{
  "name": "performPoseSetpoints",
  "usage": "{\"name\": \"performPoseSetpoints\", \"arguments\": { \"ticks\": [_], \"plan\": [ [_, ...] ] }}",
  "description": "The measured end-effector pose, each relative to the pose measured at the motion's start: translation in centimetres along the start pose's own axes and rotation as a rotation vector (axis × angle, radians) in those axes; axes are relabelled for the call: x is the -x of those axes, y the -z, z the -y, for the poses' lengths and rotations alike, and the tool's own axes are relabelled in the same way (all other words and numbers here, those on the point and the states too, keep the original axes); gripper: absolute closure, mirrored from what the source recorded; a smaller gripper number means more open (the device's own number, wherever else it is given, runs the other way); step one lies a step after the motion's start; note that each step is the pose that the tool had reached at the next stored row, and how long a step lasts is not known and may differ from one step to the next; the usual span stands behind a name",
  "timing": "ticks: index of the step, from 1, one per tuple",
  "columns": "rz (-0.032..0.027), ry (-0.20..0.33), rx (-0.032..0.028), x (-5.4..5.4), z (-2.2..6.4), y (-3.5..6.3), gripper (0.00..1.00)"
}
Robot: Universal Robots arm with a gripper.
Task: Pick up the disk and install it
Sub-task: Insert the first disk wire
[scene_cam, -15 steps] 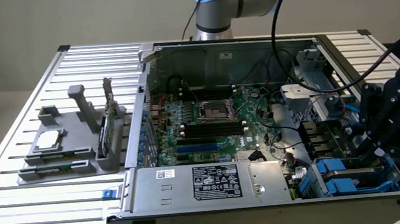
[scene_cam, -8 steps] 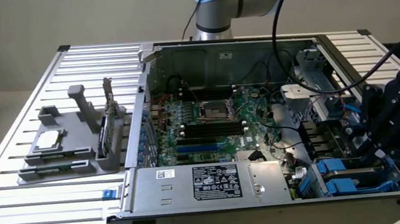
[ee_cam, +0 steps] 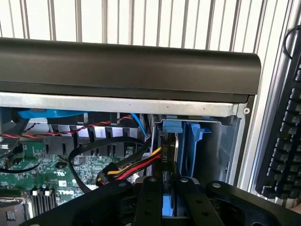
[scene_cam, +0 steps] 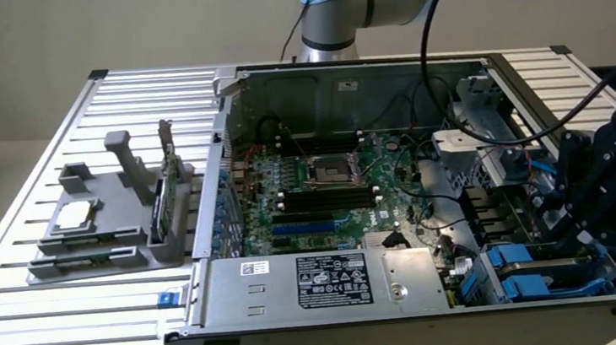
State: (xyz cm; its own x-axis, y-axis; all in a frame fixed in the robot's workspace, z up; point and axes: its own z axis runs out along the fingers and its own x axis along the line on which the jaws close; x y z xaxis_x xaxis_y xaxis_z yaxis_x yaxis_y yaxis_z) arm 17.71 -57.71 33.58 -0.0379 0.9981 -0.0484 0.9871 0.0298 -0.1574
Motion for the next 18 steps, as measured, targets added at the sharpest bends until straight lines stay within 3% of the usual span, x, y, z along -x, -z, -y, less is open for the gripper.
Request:
{"name": "performPoseSetpoints", "arguments": {
  "ticks": [18],
  "plan": [
    [-0.0154, -0.088, -0.0043, 0.01, 0.02, 0.12, 0.83]
  ]
}}
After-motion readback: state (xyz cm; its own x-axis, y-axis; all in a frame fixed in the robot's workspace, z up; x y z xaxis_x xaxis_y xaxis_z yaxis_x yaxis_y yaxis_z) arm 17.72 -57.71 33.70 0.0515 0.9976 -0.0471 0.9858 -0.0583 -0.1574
